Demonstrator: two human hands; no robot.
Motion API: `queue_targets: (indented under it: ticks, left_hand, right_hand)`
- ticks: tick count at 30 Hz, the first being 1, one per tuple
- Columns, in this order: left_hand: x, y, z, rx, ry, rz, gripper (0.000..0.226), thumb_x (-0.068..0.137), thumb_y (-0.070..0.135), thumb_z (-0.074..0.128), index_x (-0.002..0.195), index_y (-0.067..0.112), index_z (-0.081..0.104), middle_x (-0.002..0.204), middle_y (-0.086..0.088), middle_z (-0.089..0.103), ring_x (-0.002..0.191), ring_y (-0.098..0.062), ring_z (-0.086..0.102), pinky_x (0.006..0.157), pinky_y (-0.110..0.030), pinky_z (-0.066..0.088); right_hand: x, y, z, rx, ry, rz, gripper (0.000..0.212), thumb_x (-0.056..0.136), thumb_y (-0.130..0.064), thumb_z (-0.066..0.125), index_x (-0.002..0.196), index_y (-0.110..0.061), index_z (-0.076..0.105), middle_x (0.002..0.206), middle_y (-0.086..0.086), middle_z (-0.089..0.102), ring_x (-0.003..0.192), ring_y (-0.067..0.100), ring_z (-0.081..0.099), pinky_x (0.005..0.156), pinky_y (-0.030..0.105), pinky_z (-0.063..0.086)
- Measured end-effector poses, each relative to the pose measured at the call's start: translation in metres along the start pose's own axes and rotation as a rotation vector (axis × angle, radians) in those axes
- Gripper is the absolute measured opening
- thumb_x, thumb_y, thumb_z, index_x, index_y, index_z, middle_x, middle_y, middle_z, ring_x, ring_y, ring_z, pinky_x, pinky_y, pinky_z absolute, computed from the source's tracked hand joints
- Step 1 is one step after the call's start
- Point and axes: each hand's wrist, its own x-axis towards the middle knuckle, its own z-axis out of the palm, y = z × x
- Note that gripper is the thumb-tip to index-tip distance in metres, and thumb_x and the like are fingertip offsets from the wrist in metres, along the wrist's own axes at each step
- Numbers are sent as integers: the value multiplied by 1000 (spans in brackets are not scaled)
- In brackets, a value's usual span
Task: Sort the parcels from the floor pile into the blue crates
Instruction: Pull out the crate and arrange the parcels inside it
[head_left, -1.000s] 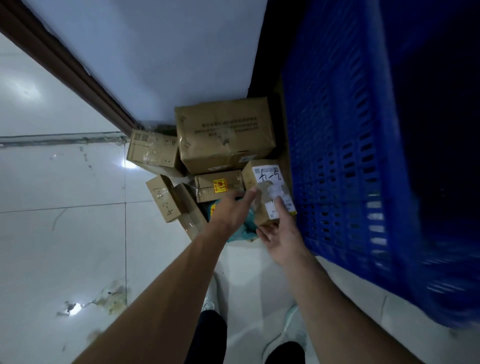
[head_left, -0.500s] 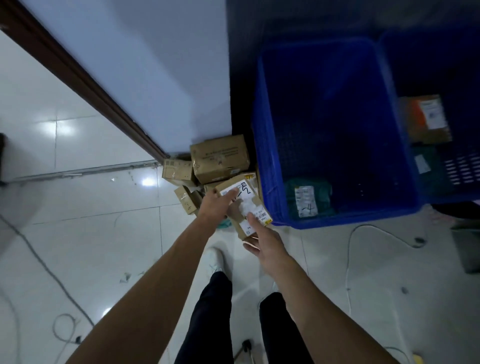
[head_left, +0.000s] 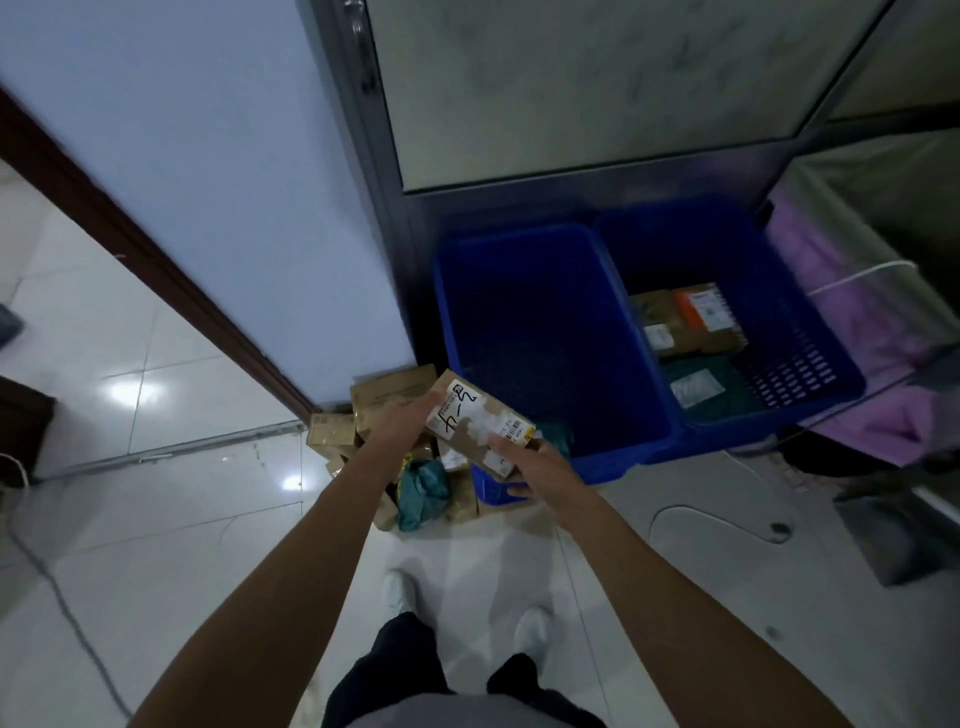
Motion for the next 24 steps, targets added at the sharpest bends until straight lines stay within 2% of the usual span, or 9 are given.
queue_targets:
  ticks: [3, 5, 8, 12, 14, 17, 18, 21, 24]
  left_hand:
    - [-7, 3, 13, 11, 23, 42, 27, 87, 44, 74, 90, 17, 75, 84, -2, 79, 90, -24, 75, 93, -45, 58]
    - [-12, 7, 21, 47, 9, 75, 29, 90, 45, 71, 99, 17, 74, 82, 2, 79, 88, -21, 75, 90, -42, 59]
    - [-10, 17, 28, 62, 3, 122, 31, 94, 42, 67, 111, 16, 71, 84, 5, 78, 77, -12, 72, 70, -28, 58]
    - [9, 29, 30, 66, -41, 142, 40, 96, 36, 66, 130, 15, 61, 108, -5, 74, 82, -13, 71, 54, -18, 53]
    - [24, 35, 32, 93, -93, 165, 46, 97, 37, 64, 138, 15, 55, 117, -8, 72, 89, -16, 72, 59, -22, 57]
    - [47, 41, 36, 117, -176, 160, 56, 96, 46, 65, 144, 22, 49, 117, -4, 72, 97, -23, 73, 86, -42, 61]
    - [55, 44, 39, 112, -197, 151, 55, 96, 47, 64, 143, 26, 47, 118, -4, 72, 95, -24, 74, 89, -44, 60]
    - [76, 53, 51, 132, -256, 125, 54, 98, 46, 61, 146, 34, 41, 117, -5, 72, 88, -25, 76, 85, -40, 61]
    - [93, 62, 65, 124, -277, 117, 54, 99, 42, 59, 148, 29, 39, 119, -9, 71, 87, -22, 75, 65, -26, 60]
  right_hand:
    - [-4, -13, -24, -58, 14, -29, 43, 92, -50, 69, 122, -20, 61, 115, 2, 70, 103, 23, 69, 87, 39, 56]
    - [0, -21, -35, -117, 33, -53, 43, 93, -53, 65, 121, -21, 60, 113, 3, 69, 96, 20, 69, 85, 39, 56]
    - [14, -31, -46, -171, 53, -100, 44, 94, -56, 61, 123, -23, 61, 114, 3, 69, 93, 19, 69, 86, 41, 57]
    - [39, -50, -57, -236, 100, -113, 52, 93, -58, 60, 131, -23, 59, 121, 1, 66, 107, 21, 65, 93, 44, 56]
    - [52, -62, -64, -264, 126, -120, 50, 94, -55, 59, 132, -21, 59, 123, 1, 65, 108, 21, 63, 98, 46, 53]
    - [66, -81, -73, -282, 158, -100, 44, 95, -53, 58, 126, -22, 62, 120, 1, 66, 107, 21, 62, 99, 48, 52]
    - [72, -87, -76, -290, 164, -92, 41, 96, -51, 58, 123, -21, 62, 120, 1, 65, 107, 22, 62, 99, 48, 52]
    - [92, -105, -87, -333, 197, -66, 39, 98, -46, 57, 127, -20, 60, 125, 3, 63, 108, 22, 60, 100, 47, 51]
    - [111, -117, -98, -467, 241, -91, 50, 99, -40, 56, 143, -19, 48, 135, 5, 57, 114, 24, 57, 98, 43, 49]
